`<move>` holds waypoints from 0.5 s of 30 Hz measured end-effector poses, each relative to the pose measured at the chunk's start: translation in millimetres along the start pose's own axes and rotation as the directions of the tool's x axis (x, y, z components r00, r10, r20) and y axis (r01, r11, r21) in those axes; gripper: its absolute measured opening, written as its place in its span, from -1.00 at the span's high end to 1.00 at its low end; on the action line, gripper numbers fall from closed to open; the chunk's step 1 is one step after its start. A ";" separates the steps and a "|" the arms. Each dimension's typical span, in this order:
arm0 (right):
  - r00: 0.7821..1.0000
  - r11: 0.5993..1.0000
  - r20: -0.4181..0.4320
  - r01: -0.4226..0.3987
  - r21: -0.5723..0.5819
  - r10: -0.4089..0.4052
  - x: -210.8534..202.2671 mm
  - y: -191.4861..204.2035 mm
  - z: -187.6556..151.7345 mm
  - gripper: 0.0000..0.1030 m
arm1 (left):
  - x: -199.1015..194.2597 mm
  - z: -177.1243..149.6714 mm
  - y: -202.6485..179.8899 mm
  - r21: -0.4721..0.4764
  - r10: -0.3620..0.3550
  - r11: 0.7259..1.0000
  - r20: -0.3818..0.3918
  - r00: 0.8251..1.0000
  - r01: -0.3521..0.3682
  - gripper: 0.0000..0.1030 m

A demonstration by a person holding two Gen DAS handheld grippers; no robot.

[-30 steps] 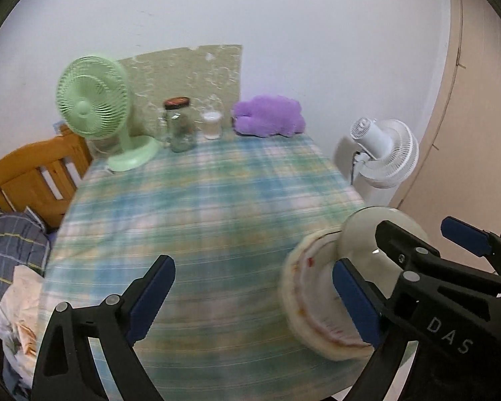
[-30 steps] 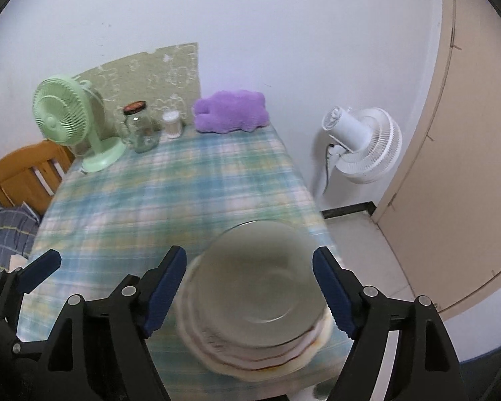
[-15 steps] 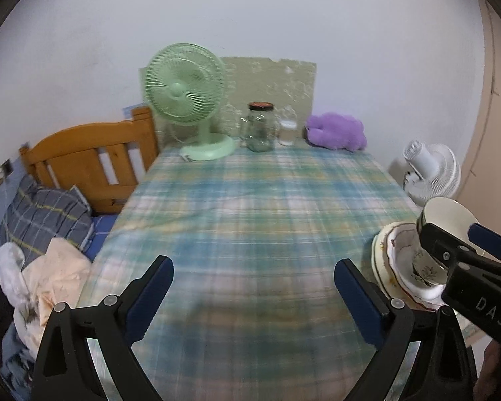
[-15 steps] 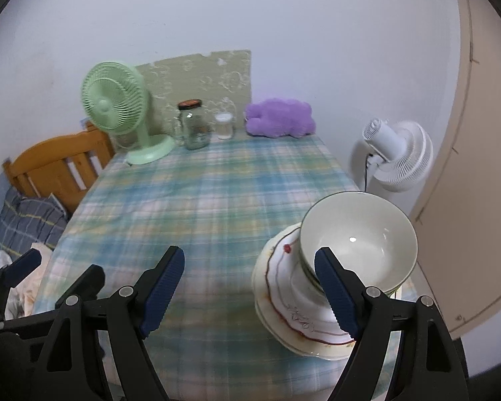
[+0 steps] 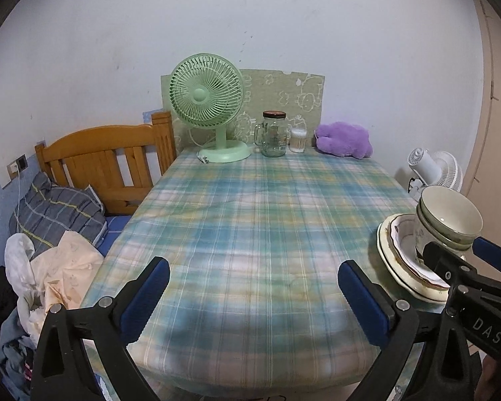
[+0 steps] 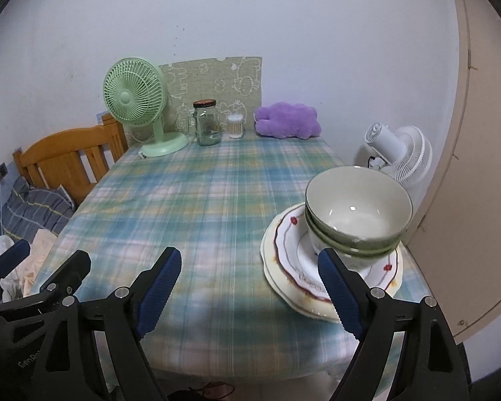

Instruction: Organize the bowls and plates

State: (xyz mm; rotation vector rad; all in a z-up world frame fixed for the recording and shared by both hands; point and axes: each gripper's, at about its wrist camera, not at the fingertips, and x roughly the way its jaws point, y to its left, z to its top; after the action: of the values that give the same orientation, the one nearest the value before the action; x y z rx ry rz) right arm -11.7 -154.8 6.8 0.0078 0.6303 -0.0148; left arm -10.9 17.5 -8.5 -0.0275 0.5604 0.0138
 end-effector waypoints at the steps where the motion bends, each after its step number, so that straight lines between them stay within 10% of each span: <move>1: 1.000 1.000 0.002 0.000 -0.001 0.000 -0.8 0.1 -1.5 -0.67 | -1.0 -0.9 0.3 0.001 0.000 1.000 0.004 1.000 0.000 -0.98; 15: 1.000 1.000 0.011 0.010 0.000 -0.010 -8.0 1.9 -8.1 -0.67 | -9.3 -5.5 4.1 -0.002 0.004 1.000 0.009 1.000 -0.004 -0.99</move>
State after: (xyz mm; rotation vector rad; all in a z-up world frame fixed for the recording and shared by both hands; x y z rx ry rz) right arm -22.9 -152.8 4.9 0.0046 0.6192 -0.0250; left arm -21.8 21.4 -8.3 -0.0279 0.5514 0.0186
